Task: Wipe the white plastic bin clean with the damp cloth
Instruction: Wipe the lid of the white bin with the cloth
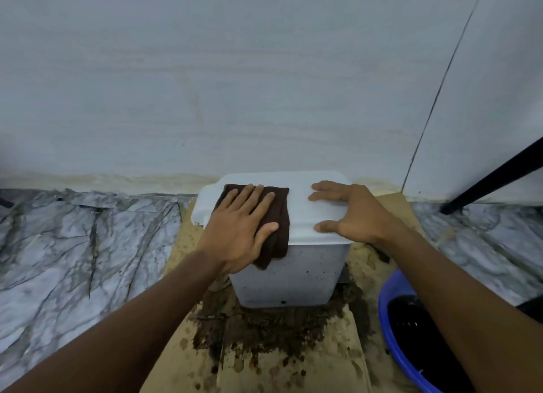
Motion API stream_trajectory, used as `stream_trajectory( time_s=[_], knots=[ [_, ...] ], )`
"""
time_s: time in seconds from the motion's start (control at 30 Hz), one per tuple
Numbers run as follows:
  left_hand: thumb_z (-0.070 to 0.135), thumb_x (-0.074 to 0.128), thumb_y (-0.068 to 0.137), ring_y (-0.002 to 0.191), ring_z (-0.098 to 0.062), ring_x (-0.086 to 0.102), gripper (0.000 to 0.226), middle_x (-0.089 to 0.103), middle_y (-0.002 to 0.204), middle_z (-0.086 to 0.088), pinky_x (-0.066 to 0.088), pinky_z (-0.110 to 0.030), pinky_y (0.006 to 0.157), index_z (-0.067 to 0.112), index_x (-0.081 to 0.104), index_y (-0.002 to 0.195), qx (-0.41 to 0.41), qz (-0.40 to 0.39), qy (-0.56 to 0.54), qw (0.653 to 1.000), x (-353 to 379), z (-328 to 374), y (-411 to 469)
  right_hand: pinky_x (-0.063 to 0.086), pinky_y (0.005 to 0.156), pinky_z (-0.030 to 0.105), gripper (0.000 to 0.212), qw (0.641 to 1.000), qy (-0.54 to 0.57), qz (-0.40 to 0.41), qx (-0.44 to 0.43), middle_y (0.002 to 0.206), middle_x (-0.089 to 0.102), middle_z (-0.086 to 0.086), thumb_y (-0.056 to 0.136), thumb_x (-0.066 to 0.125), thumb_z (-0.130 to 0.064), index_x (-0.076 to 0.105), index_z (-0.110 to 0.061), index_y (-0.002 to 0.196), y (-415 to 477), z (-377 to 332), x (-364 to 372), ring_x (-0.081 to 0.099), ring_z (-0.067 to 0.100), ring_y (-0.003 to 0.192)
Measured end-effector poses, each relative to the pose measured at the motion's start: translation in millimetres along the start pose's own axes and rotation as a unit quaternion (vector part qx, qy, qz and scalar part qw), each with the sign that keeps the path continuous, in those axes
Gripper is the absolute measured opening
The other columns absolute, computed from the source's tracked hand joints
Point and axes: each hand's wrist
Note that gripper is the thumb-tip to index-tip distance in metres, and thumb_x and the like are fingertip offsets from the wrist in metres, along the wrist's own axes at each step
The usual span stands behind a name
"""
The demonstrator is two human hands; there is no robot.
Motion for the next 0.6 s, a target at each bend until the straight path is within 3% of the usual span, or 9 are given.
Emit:
stream_trajectory(
  time_s=[0.3, 0.5, 0.6],
  knots=[
    [0.052, 0.023, 0.106, 0.148, -0.032, 0.037, 0.065, 0.043, 0.157, -0.015, 0.028, -0.049, 0.122, 0.013, 0.040, 0.154, 0.028, -0.002, 0.025, 0.999, -1.3, 18.7, 8.6, 0.020, 0.114, 0.023, 0.059, 0.999, -0.039, 0.010, -0.010, 0.147, 0.045, -0.022, 0.073, 0.084, -0.040, 0.062, -0.040, 0.128, -13.2, 6.7, -3.4, 0.031, -0.006, 0.138],
    [0.055, 0.021, 0.106, 0.149, -0.029, 0.036, 0.065, 0.042, 0.158, -0.011, 0.025, -0.046, 0.124, 0.016, 0.040, 0.154, 0.091, 0.012, 0.017, 0.996, -5.0, 41.1, 38.1, 0.024, 0.121, 0.036, 0.059, 0.999, -0.025, 0.032, 0.015, 0.148, 0.046, -0.019, 0.074, 0.084, -0.035, 0.063, -0.033, 0.130, -39.2, 22.3, -27.2, 0.032, -0.002, 0.141],
    [0.059, 0.016, 0.104, 0.153, -0.023, 0.026, 0.068, 0.033, 0.164, -0.006, 0.016, -0.043, 0.127, 0.021, 0.032, 0.158, 0.101, -0.002, 0.002, 0.995, -6.5, 32.4, 48.2, 0.022, 0.122, 0.035, 0.058, 0.998, -0.023, 0.046, 0.020, 0.150, 0.044, -0.014, 0.077, 0.081, -0.034, 0.062, -0.030, 0.132, -39.4, 20.7, -24.4, 0.031, 0.002, 0.143]
  ],
)
Point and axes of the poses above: each hand's wrist, its own y-axis towards the middle knuckle, its own x-axis out of the palm, z = x × y
